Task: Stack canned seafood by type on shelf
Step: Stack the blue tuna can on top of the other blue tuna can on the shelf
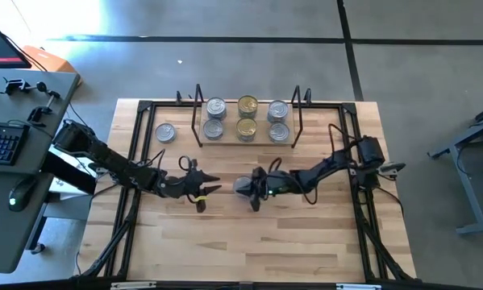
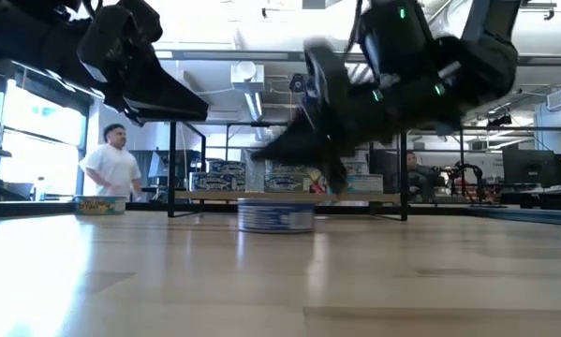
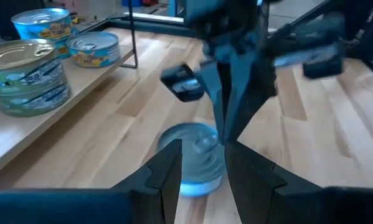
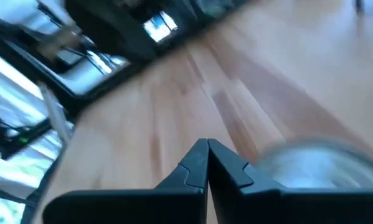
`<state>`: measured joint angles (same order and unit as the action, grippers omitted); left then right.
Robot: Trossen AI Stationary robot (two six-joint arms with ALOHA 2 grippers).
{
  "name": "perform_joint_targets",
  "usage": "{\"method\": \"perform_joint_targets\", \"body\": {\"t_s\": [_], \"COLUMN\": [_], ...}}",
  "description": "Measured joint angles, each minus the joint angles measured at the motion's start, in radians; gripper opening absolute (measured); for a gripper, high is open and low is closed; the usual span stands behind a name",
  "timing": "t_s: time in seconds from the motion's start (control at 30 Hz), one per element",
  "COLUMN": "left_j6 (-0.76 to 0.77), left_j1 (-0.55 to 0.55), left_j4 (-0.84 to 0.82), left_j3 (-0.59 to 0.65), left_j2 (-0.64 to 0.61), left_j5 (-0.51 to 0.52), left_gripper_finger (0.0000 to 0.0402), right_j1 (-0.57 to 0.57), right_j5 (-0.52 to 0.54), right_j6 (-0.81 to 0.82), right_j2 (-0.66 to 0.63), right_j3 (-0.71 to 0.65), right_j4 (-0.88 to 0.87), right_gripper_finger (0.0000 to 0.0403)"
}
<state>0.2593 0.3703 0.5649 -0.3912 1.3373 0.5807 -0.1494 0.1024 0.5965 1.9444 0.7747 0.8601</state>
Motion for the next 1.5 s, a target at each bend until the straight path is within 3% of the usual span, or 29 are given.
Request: {"method": "perform_joint_targets", "body": {"t_s": [0.27, 0.4, 0.57, 0.67, 0.9, 1.07, 1.27, 1.5], "left_j6": [-0.002, -0.017, -0.079, -0.129, -0.136, -0.082, -0.018, 0.086], "left_j1": [0.024, 0.036, 0.037, 0.036, -0.001, -0.052, -0.078, -0.076], "left_j4": [0.013, 0.01, 0.008, 0.01, 0.0, -0.091, -0.285, -0.609], "left_j3": [0.0, 0.0, -0.033, -0.077, -0.21, -0.267, -0.278, -0.278], "left_j2": [0.0, 0.0, 0.033, 0.117, 0.367, 0.438, 0.378, 0.2], "left_j5": [-0.004, -0.013, -0.175, -0.249, -0.254, -0.202, -0.117, 0.059], "left_gripper_finger": [0.0113, 0.0113, 0.0111, 0.0097, 0.0055, 0.0037, 0.0025, 0.0019], "right_j1": [0.006, 0.006, 0.009, 0.025, 0.04, 0.035, 0.001, -0.032], "right_j5": [0.004, 0.063, 0.236, 0.278, 0.28, 0.235, 0.221, 0.22], "right_j6": [-0.179, -0.212, -0.142, -0.08, -0.054, -0.054, -0.059, -0.155], "right_j2": [-0.069, -0.134, -0.19, -0.185, -0.116, -0.094, -0.096, -0.082], "right_j3": [0.045, 0.045, 0.046, 0.043, 0.045, 0.045, 0.045, 0.045], "right_j4": [-0.052, -0.274, -0.591, -0.705, -0.652, -0.641, -0.607, -0.437], "right_gripper_finger": [0.0, 0.0, 0.0, 0.0, 0.0, 0.0, 0.0, 0.0]}}
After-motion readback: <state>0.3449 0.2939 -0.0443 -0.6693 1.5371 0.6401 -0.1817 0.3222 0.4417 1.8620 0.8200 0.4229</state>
